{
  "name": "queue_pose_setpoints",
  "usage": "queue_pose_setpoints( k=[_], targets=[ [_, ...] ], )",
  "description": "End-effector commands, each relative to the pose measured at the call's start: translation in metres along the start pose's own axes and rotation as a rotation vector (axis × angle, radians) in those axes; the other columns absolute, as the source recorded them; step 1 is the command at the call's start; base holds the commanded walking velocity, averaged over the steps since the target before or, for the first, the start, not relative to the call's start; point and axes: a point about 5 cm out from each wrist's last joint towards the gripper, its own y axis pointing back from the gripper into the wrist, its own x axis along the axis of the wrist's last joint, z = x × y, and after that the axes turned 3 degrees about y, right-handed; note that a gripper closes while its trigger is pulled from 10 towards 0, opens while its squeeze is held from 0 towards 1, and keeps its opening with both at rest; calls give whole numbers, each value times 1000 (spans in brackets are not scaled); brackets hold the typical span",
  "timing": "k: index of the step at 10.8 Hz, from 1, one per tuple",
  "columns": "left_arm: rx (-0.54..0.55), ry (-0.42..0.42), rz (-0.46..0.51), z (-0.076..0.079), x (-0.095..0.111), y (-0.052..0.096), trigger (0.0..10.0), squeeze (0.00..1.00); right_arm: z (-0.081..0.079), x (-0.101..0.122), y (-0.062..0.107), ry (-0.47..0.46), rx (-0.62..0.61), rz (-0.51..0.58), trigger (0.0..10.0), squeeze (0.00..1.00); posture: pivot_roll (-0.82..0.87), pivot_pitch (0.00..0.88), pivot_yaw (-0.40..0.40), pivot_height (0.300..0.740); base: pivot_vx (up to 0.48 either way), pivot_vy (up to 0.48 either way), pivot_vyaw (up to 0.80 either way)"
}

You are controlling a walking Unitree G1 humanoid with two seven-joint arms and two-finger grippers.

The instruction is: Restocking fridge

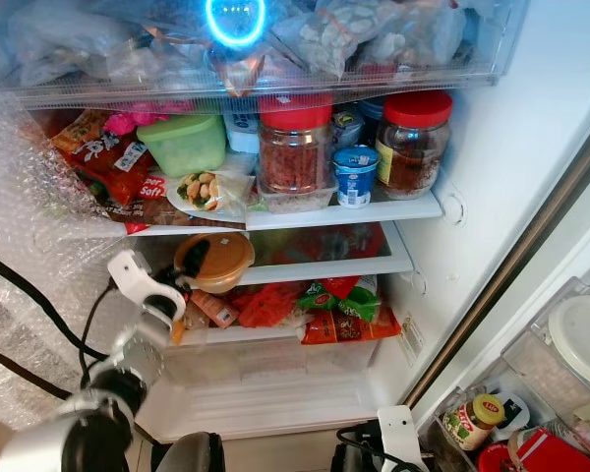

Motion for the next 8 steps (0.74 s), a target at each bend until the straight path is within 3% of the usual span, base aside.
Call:
queue_pose_setpoints(
  k=[1,8],
  targets=[
    [-15,-34,12,0,4,0,10000,0,-5,-9,1,-12,11,-37,10000,0,-15,0,20,629,0,0,0],
    [-89,-187,1,-8,-5,28,10000,0,-5,-7,1,-12,9,-28,10000,0,-4,0,20,629,0,0,0]
  ],
)
